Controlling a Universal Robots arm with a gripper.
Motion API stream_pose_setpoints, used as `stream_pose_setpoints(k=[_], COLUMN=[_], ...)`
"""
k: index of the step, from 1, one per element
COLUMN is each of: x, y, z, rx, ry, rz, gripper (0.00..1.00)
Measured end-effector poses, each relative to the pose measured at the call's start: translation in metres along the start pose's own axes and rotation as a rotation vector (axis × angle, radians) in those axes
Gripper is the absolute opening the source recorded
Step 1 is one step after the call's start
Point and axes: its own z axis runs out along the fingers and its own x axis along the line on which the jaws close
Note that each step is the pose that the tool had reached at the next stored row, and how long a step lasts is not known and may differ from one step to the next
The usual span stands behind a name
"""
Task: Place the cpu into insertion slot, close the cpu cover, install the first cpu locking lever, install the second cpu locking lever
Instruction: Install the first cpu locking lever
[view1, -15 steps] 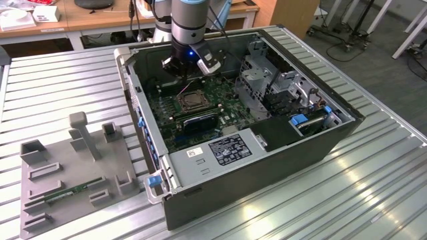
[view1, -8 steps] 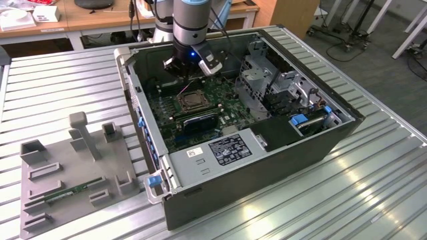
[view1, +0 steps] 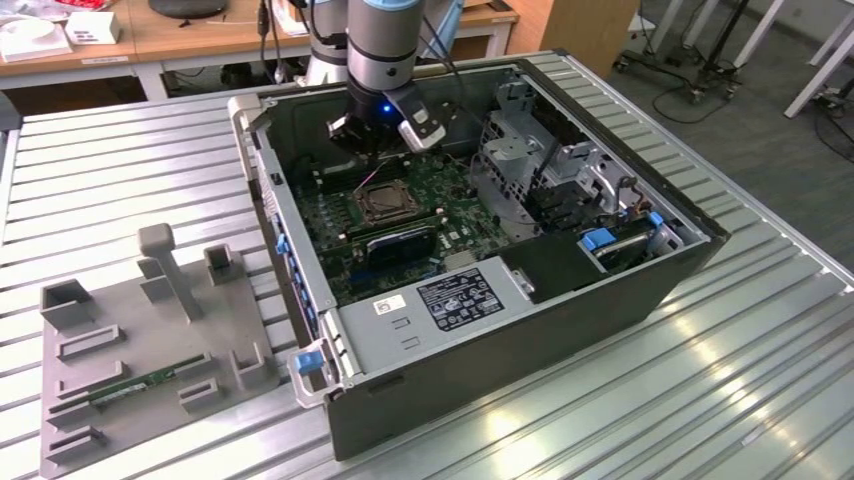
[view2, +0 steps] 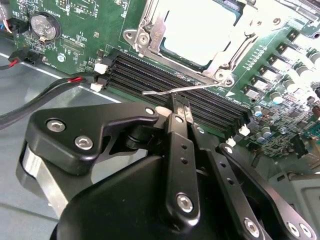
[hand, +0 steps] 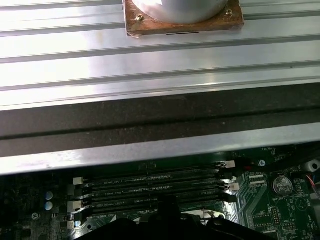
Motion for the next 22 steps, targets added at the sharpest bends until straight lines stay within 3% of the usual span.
stream_pose_setpoints(k=[6,14,22], x=[-0.0012,-0.0022,-0.0023], y=[0.0001,-0.0014,-0.0027], z=[0.0001,0.0000,0.0006], rx=[0.0002,0.0012,0.0003], ry=[-0.0020,-0.0131,-0.0155], rz=[0.008,0.050,0.060], gripper=[0.11,0.11,0.11])
